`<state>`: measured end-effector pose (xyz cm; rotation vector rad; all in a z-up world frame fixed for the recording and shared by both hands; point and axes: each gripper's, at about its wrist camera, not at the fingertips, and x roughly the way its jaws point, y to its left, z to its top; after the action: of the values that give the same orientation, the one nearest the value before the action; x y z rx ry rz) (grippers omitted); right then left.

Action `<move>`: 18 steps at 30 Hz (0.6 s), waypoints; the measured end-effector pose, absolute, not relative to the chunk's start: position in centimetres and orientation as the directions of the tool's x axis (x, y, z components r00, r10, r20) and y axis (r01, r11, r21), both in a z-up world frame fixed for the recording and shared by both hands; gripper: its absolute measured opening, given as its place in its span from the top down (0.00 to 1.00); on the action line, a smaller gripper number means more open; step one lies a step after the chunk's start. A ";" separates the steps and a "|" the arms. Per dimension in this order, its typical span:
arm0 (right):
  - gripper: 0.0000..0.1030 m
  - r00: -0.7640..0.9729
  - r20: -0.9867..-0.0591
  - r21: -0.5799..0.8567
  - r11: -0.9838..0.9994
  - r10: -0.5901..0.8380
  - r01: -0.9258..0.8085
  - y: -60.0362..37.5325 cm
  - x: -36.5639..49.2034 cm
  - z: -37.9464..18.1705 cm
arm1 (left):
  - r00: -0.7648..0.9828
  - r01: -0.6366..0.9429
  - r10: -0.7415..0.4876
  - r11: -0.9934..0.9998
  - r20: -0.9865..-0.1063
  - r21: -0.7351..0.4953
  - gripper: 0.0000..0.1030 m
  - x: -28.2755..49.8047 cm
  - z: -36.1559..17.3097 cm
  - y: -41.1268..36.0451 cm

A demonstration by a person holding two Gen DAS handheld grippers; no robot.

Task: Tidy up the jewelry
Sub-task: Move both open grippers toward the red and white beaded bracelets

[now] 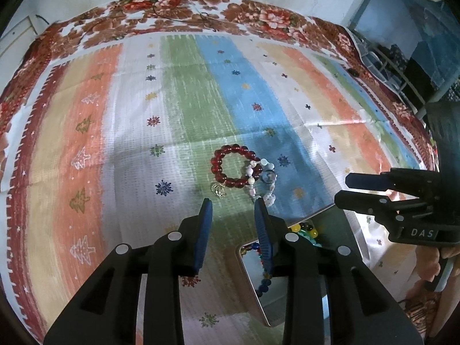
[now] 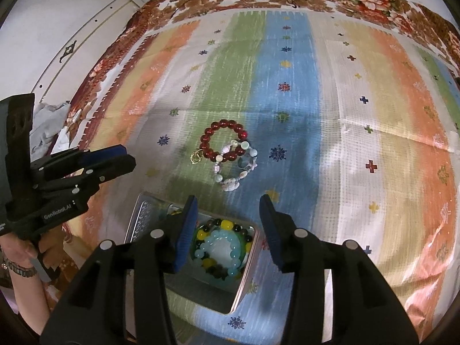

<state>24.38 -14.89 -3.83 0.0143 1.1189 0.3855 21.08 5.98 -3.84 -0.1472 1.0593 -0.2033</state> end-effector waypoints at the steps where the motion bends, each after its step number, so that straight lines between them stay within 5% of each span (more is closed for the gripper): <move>1: 0.55 0.376 -0.874 0.202 0.934 0.308 -0.296 -14.8 24.6 -3.9 | 0.470 0.100 -0.234 0.972 -0.851 -0.212 0.70 21.2 -3.9 5.9; 18: 0.55 0.302 -0.903 0.220 0.932 0.307 -0.289 -13.9 28.4 -5.8 | 0.377 0.092 -0.220 0.975 -0.900 -0.200 0.69 25.2 -7.2 6.3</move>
<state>28.45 -13.88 -5.84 0.0173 1.2010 0.3954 25.21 6.25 -7.16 -0.1230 1.1686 -0.2004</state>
